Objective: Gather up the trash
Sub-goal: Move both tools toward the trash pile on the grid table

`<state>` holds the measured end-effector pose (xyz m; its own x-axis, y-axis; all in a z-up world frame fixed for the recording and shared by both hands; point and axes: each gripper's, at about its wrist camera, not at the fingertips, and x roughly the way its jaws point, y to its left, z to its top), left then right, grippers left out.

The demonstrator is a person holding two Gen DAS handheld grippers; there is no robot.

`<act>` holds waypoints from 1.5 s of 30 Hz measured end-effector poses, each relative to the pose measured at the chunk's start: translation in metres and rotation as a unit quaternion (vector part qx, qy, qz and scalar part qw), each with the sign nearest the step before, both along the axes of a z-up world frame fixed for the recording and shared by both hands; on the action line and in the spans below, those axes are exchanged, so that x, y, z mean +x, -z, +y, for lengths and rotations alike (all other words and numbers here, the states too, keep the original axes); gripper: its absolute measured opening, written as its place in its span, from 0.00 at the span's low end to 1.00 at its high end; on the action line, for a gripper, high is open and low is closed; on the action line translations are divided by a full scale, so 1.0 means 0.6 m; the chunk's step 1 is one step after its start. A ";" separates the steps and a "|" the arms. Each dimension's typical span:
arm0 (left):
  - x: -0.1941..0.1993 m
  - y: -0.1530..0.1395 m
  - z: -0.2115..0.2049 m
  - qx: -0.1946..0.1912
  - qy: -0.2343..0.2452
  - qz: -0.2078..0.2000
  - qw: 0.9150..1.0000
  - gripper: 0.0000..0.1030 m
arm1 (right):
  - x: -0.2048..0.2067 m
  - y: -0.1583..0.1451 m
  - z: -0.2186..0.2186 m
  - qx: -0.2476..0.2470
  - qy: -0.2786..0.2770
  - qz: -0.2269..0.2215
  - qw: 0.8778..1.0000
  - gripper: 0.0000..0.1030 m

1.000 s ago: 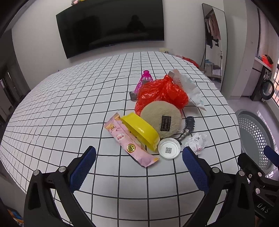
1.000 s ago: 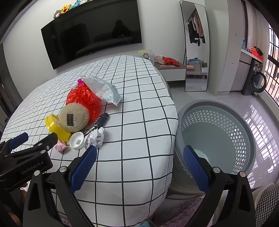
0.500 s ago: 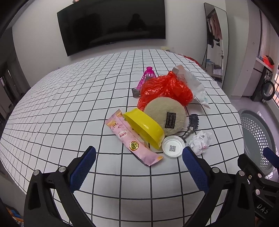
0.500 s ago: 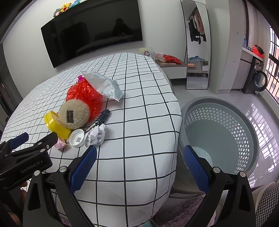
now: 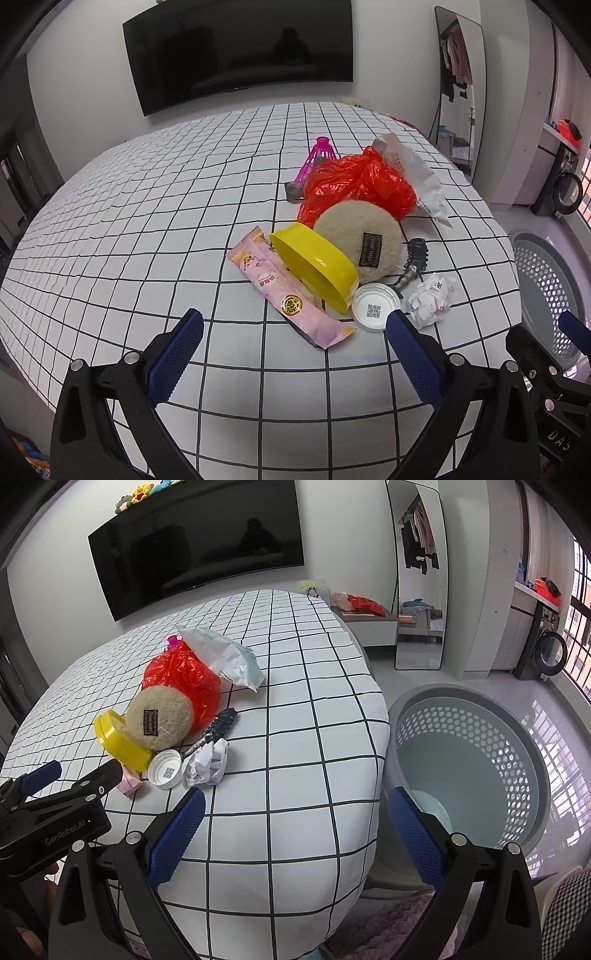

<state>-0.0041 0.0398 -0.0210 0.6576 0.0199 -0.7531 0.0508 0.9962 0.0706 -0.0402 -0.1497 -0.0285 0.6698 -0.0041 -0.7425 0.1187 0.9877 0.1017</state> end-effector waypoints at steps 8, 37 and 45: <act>0.001 0.001 0.002 0.003 0.002 -0.002 1.000 0.94 | 0.001 0.004 0.000 0.003 -0.001 0.001 1.000 0.92; 0.005 0.000 0.018 0.005 -0.008 -0.007 1.000 0.94 | 0.010 0.011 0.022 0.011 -0.026 0.003 1.000 0.92; 0.010 0.006 0.046 0.011 -0.028 -0.008 1.000 0.94 | 0.025 0.023 0.033 0.020 -0.041 0.014 0.999 0.92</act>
<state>0.0020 0.0676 -0.0248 0.6663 0.0739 -0.7420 -0.0059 0.9956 0.0938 -0.0252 -0.1297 -0.0420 0.6458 0.0806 -0.7592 0.0402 0.9894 0.1393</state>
